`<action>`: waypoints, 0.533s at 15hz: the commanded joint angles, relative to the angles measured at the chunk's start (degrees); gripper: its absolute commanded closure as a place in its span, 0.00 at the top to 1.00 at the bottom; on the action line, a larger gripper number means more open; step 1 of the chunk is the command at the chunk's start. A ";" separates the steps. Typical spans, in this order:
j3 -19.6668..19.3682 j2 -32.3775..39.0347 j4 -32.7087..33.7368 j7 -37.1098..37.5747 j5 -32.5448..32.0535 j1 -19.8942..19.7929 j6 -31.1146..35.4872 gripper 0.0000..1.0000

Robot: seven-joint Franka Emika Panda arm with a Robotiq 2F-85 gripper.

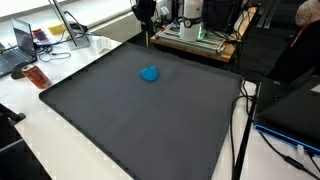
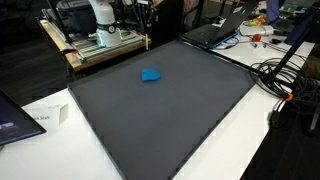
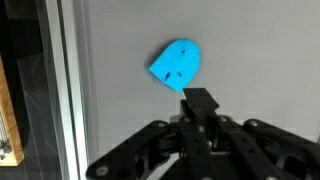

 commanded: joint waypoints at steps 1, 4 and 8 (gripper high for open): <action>7.61 -1.87 -3.53 -0.47 0.43 -6.77 -0.14 0.03; 12.53 -2.29 -5.20 -0.94 0.44 -10.42 -0.06 0.03; 18.58 -2.68 -6.85 -2.45 -0.75 -13.67 -0.12 0.03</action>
